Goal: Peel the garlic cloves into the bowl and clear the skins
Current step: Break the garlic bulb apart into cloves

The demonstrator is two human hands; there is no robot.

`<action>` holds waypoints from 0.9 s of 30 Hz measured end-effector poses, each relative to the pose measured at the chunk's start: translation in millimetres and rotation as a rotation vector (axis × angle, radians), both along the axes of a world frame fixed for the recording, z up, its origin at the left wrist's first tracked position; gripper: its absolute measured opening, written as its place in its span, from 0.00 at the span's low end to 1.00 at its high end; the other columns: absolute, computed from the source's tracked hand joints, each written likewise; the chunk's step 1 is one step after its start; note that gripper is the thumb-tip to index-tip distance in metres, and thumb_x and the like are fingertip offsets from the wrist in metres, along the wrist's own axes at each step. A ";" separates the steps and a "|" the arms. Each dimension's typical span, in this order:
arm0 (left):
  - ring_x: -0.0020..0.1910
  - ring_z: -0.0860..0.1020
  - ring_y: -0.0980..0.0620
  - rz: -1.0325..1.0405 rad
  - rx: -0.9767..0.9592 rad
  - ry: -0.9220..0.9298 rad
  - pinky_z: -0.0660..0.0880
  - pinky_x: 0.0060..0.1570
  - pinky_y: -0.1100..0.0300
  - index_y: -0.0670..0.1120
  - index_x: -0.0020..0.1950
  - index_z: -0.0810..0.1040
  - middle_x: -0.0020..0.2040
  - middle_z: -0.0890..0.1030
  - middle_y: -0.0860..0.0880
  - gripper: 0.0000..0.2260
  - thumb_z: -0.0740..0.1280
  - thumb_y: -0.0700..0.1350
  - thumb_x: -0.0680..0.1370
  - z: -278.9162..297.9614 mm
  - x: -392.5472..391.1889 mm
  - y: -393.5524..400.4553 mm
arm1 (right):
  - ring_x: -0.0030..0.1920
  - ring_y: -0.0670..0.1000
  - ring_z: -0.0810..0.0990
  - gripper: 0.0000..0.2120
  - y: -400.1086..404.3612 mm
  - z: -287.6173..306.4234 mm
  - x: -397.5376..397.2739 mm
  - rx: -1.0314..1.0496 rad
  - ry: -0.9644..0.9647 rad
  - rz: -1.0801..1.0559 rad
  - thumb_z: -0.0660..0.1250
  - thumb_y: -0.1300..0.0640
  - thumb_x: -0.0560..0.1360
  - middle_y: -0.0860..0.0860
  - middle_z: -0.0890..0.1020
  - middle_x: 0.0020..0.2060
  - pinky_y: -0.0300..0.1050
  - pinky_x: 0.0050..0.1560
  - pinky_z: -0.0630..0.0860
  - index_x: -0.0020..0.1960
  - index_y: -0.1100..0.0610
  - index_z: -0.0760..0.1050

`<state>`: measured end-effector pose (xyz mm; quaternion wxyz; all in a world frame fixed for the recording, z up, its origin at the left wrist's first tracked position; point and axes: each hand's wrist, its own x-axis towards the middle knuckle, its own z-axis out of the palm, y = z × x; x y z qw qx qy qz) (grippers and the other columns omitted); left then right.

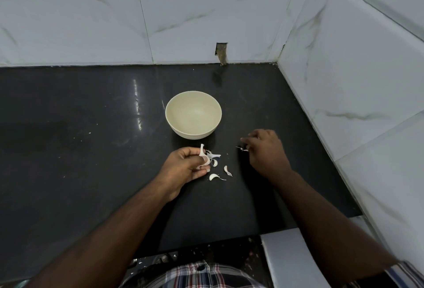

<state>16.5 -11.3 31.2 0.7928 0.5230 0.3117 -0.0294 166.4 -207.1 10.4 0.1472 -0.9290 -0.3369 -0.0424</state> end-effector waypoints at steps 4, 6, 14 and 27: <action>0.48 0.85 0.46 0.000 0.001 0.008 0.81 0.43 0.62 0.38 0.57 0.81 0.51 0.86 0.40 0.08 0.69 0.35 0.78 -0.1 3.1 -1.4 | 0.57 0.57 0.75 0.19 15.7 -7.4 -26.6 -0.081 -0.016 0.304 0.59 0.51 0.76 0.50 0.79 0.58 0.54 0.52 0.74 0.65 0.43 0.78; 0.48 0.85 0.46 -0.011 0.009 0.008 0.81 0.44 0.61 0.39 0.57 0.81 0.52 0.85 0.39 0.08 0.69 0.35 0.79 0.7 3.8 -1.6 | 0.62 0.57 0.72 0.22 24.3 -8.0 -31.5 -0.147 -0.001 0.328 0.65 0.55 0.75 0.51 0.75 0.62 0.55 0.54 0.72 0.68 0.40 0.74; 0.50 0.85 0.46 -0.042 -0.002 0.006 0.82 0.46 0.59 0.39 0.59 0.79 0.52 0.86 0.39 0.10 0.69 0.36 0.79 2.3 6.1 -2.2 | 0.59 0.60 0.76 0.15 -1.9 -8.5 -2.9 -0.034 -0.011 -0.014 0.63 0.55 0.76 0.52 0.80 0.58 0.57 0.55 0.76 0.59 0.50 0.82; 0.50 0.85 0.49 -0.099 -0.014 -0.059 0.81 0.47 0.61 0.40 0.60 0.79 0.54 0.86 0.41 0.10 0.69 0.36 0.79 1.5 -0.1 -1.3 | 0.48 0.45 0.80 0.13 -9.5 29.9 -14.4 0.231 0.295 0.045 0.73 0.59 0.74 0.48 0.83 0.48 0.34 0.54 0.72 0.58 0.55 0.83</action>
